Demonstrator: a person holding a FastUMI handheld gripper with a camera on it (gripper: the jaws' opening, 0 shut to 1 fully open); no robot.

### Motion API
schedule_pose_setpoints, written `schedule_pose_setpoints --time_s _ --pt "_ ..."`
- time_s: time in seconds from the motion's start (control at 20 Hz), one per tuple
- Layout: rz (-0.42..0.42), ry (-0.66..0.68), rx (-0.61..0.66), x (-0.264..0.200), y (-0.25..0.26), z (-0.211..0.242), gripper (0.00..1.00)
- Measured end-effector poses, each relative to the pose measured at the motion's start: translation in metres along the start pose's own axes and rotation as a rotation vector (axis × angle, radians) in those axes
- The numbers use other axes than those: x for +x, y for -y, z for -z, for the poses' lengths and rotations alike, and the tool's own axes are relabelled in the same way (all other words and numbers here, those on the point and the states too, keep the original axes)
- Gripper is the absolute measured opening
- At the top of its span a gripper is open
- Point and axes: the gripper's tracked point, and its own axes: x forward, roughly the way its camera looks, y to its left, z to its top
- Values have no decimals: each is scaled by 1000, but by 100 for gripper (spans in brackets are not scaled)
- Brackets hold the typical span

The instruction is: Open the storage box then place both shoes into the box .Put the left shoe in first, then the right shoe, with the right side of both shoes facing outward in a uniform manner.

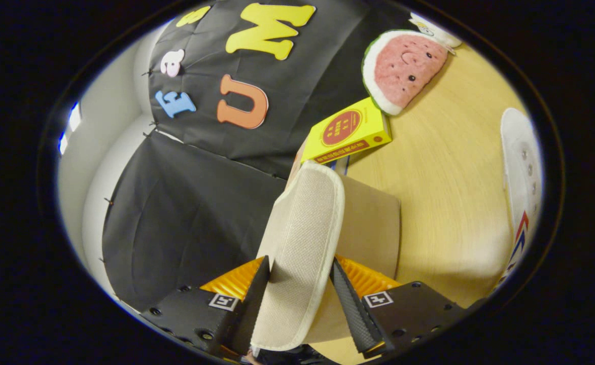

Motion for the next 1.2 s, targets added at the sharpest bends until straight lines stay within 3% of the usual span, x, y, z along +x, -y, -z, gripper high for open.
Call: schedule_pose_setpoints --time_s 0.05,0.25,0.3,0.45,0.6,0.7,0.8,0.95,1.05,1.2 --pt "3 10 -7 -2 2 -1 74" --pt "43 1 -15 -4 1 1 65" --pt "66 7 -27 -7 1 1 58" --pt "145 21 -93 -14 -1 -1 58" --pt "211 20 -115 -22 -6 -1 49" --pt "208 23 -106 -22 -14 0 43" --pt "240 32 -87 -28 -23 -4 15" --pt "295 35 -139 -23 -25 3 12" --pt "318 28 -73 -31 -32 -1 1" --pt "338 37 -66 -27 -49 -9 0"
